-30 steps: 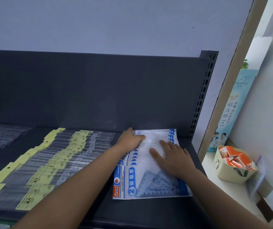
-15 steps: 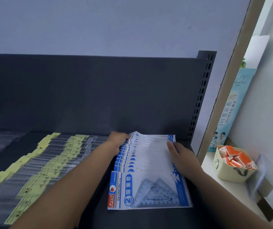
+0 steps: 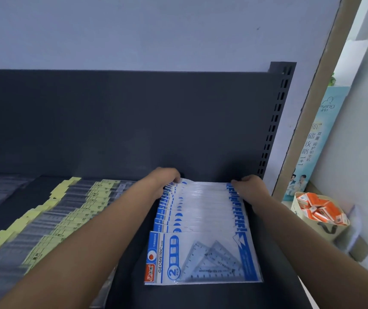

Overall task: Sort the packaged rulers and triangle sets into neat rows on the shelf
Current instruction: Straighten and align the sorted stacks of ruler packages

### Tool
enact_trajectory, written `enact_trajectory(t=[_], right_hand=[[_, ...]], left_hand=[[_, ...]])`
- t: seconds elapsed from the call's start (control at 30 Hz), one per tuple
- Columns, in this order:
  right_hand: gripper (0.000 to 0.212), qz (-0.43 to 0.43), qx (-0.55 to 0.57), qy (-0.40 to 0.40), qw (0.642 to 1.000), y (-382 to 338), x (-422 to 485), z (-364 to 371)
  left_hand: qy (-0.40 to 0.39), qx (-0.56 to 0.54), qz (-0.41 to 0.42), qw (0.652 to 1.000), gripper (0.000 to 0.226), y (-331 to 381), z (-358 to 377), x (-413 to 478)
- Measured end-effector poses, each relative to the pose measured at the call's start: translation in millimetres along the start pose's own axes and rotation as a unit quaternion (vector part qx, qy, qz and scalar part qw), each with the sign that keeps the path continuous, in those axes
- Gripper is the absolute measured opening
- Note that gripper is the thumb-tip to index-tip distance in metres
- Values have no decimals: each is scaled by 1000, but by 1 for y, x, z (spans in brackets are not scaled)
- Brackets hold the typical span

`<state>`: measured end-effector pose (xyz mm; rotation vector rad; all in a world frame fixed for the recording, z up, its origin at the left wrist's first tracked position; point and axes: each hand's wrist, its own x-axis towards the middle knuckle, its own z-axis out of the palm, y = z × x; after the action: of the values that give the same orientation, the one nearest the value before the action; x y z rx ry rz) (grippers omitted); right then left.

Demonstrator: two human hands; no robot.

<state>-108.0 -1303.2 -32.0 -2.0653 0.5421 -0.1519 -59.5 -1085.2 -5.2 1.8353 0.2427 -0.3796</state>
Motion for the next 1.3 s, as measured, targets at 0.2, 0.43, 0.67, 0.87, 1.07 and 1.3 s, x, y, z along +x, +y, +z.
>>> enact_trajectory(t=[0.2,0.43,0.67,0.87,1.07,1.3], right_hand=[[16,84,55,-19,995,-6,7,3],[11,95,138,-29,986,-16,-5,9],[18,88,200,-17,976,-10,-8,13],[13,82,148,-20,985,-6,-8,8],[14,12,170,-22,985,1,-9,7],[12,-23,134,-20,991,7,-4,8]], left_hand=[[23,16,-8,1000,23,-1,1,5],[51,74,24,996,17,-6,2,12],[33,41,43,998,11,-8,-1,6],[29,38,112,993,14,-14,-3,1],[-9,18,120,993,7,-19,-10,-4],[7,48,124,991,16,-22,-14,-1]])
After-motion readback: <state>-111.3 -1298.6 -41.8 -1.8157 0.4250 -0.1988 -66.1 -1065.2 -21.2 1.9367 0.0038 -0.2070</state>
